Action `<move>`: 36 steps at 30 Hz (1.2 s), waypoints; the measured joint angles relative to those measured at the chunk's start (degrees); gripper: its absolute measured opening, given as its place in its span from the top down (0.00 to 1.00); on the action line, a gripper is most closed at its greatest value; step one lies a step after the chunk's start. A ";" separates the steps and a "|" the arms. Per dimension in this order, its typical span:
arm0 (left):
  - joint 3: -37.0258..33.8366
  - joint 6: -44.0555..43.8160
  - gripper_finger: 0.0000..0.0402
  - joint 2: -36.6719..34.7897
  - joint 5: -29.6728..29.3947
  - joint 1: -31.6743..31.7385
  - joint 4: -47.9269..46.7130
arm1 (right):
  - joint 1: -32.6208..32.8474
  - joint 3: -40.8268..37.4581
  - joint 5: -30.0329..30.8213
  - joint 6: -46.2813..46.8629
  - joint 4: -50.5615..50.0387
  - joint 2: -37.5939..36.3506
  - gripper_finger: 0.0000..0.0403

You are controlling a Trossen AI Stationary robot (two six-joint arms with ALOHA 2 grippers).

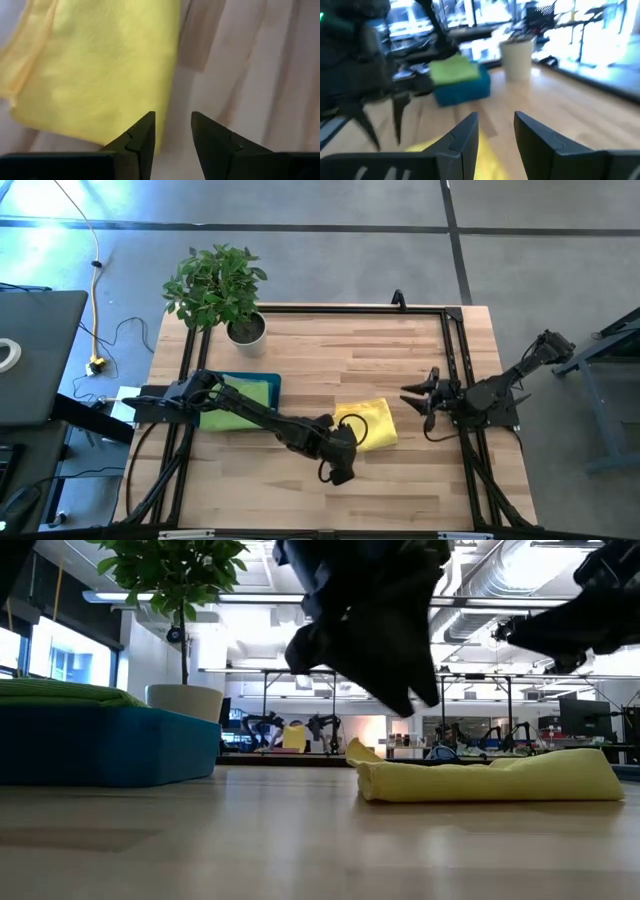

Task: Fold microfiber towels
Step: Stack the yellow microfiber towel on top of the green microfiber towel in the blue bin

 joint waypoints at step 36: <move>-0.02 -29.40 0.71 0.00 -13.03 1.14 -2.68 | -0.63 -0.06 2.35 -9.02 -2.95 0.04 0.71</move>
